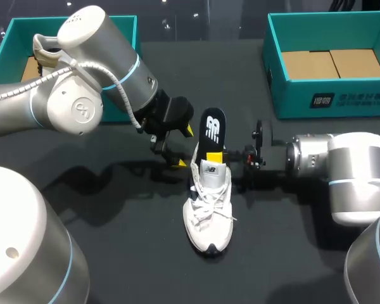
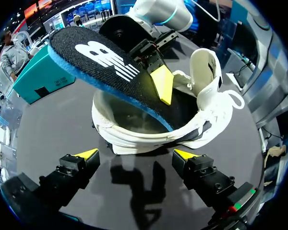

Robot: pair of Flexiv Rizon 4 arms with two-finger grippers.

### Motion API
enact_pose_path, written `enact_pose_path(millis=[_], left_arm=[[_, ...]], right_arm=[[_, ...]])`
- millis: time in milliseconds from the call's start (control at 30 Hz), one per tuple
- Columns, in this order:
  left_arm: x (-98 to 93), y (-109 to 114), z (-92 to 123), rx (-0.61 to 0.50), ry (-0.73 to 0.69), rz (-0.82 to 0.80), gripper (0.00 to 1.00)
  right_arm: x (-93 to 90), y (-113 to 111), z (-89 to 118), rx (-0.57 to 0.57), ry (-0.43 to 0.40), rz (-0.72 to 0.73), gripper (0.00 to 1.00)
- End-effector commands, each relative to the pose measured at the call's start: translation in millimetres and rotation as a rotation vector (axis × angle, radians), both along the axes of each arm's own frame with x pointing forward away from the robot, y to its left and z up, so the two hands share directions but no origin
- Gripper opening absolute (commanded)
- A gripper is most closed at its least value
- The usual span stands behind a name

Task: Take the shoe out of the shoebox, open the shoe tongue, remove and reinsert the insole, then place the shoe into the shoebox

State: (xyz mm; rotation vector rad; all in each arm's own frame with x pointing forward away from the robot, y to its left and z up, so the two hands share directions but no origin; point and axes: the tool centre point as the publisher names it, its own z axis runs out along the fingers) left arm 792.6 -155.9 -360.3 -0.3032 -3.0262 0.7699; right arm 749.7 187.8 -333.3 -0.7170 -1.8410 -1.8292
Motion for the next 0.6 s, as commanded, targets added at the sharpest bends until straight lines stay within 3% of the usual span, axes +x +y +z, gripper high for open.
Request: enact_pose_path(millis=[33,600], left_arm=[[-0.2,-0.3,-0.5,0.002,-0.002,0.0,1.0],[-0.2,-0.3,-0.5,0.002,-0.002,0.0,1.0]], right_arm=[[1.4,5.0,2.0,-0.007,-0.018,0.01,0.33],[22.1,8.8,30.6,-0.066,-0.112,0.056,0.29]])
